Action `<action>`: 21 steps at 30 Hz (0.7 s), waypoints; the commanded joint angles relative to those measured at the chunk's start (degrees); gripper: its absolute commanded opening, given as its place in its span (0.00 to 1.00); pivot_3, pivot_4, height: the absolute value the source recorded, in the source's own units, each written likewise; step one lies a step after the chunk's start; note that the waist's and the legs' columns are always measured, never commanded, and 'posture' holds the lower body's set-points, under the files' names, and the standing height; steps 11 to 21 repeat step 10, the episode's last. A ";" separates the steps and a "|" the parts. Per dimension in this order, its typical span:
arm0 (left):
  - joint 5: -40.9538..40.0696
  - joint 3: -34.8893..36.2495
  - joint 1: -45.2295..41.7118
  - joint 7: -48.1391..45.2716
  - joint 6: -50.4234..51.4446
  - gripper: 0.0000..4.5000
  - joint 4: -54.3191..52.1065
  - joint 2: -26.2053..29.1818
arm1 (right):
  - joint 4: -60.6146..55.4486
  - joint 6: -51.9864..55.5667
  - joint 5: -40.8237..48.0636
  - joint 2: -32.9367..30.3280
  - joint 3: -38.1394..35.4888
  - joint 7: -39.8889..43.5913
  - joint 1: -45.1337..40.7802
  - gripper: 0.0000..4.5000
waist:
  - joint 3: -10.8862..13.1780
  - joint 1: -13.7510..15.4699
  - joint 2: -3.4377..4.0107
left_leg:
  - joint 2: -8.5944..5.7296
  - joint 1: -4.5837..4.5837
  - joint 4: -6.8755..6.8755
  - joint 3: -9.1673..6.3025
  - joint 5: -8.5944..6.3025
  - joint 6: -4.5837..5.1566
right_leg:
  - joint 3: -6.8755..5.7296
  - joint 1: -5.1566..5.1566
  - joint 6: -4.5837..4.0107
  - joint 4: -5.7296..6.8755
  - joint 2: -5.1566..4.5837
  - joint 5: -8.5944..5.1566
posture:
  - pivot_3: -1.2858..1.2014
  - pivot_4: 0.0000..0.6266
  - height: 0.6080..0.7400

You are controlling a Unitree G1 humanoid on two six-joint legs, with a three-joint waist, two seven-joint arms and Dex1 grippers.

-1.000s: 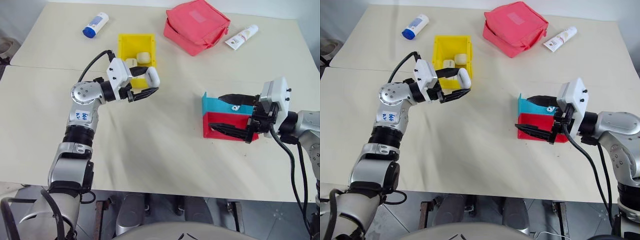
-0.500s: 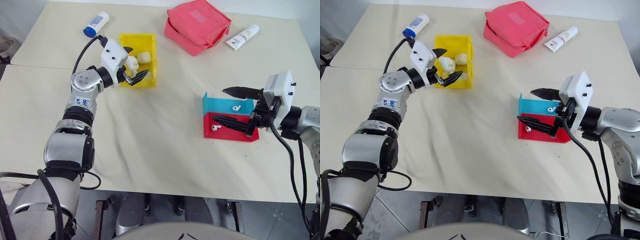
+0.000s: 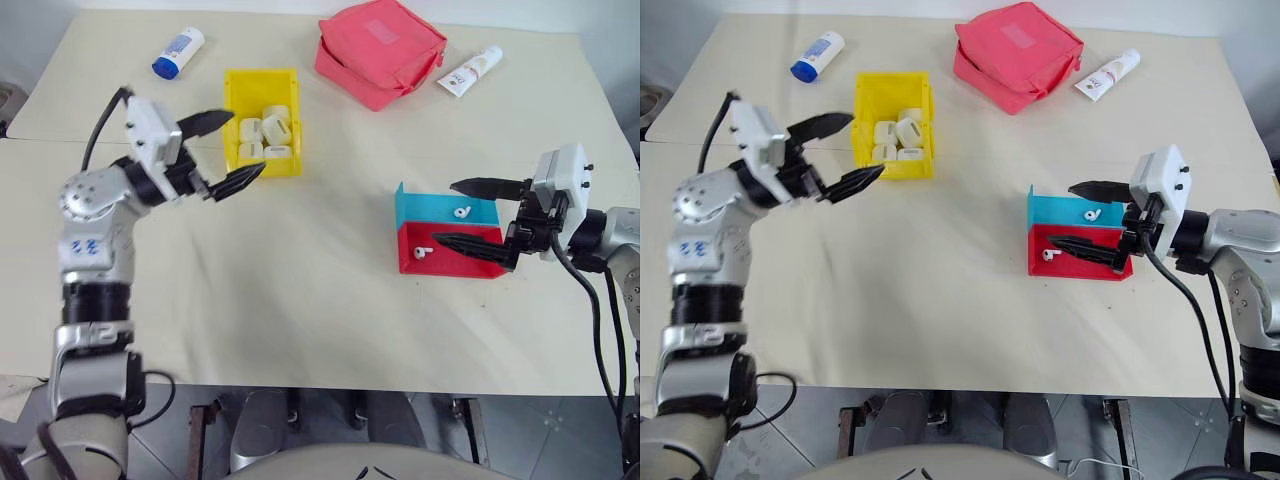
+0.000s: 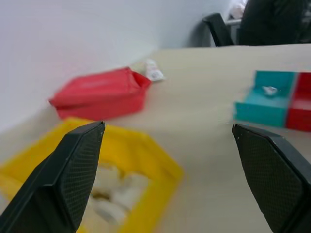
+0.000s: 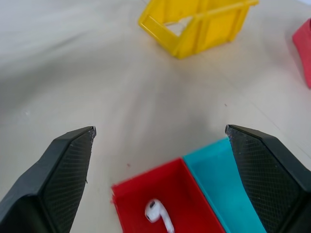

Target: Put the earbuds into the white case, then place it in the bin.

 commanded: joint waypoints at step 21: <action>-10.59 14.79 24.53 -4.82 3.83 0.99 -15.92 5.44 | 20.37 -12.14 -8.36 -3.69 3.93 13.86 -5.76 1.00 | 0.00 0.54 0.02 | -0.03 0.07 0.06 -0.05 -0.01 0.00 | 0.02 0.18 -0.01 -0.12 -0.07 0.00 | 0.52 0.24 1.00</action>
